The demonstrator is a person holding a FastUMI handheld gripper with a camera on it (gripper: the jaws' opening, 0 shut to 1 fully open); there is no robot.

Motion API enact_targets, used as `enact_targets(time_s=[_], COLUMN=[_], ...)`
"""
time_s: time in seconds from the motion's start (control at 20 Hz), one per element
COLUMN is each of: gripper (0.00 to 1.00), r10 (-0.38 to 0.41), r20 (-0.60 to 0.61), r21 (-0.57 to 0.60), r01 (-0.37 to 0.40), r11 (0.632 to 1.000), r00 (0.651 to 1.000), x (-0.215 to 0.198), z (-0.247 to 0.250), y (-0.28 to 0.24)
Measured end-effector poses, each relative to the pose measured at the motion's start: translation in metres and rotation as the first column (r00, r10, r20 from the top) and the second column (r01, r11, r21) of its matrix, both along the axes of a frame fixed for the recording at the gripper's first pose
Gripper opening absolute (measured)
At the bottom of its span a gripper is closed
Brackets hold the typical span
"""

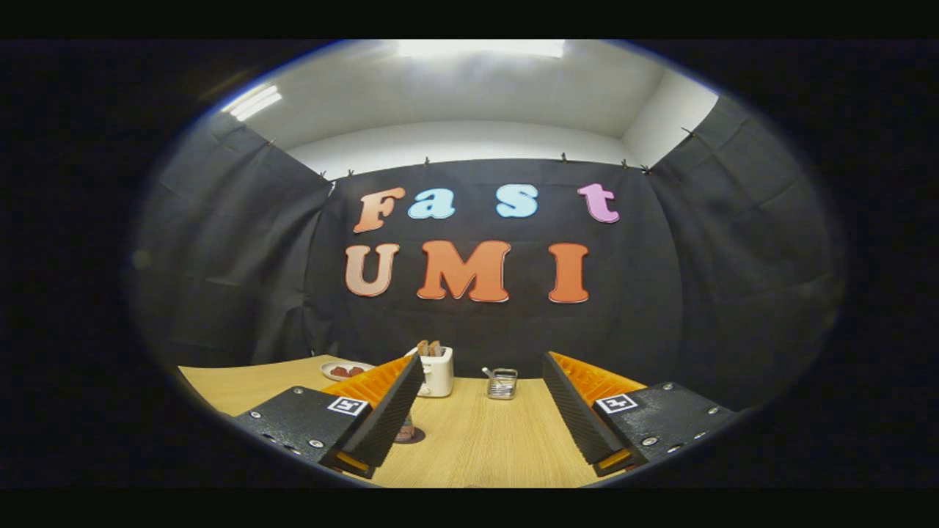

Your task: Take the bottle from table, then pour the juice into the cup, finally place the bottle on the coaster

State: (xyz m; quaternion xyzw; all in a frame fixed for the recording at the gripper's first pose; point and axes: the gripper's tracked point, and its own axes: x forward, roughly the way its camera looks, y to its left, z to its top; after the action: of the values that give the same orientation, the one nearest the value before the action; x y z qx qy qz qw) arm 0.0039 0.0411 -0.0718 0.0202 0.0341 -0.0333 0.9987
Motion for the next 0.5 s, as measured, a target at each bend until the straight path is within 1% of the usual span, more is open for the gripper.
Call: enact_targets(time_s=[0.2,0.5], gripper=[0.97,0.97], r10=[0.024,0.013], r20=[0.000,0.006], r21=[-0.016,-0.035], r01=[-0.024,-0.013], r11=[1.000,0.999], r00=[1.000,1.000], x=[0.002,0.003], z=[-0.003,-0.001], y=[0.019,0.024])
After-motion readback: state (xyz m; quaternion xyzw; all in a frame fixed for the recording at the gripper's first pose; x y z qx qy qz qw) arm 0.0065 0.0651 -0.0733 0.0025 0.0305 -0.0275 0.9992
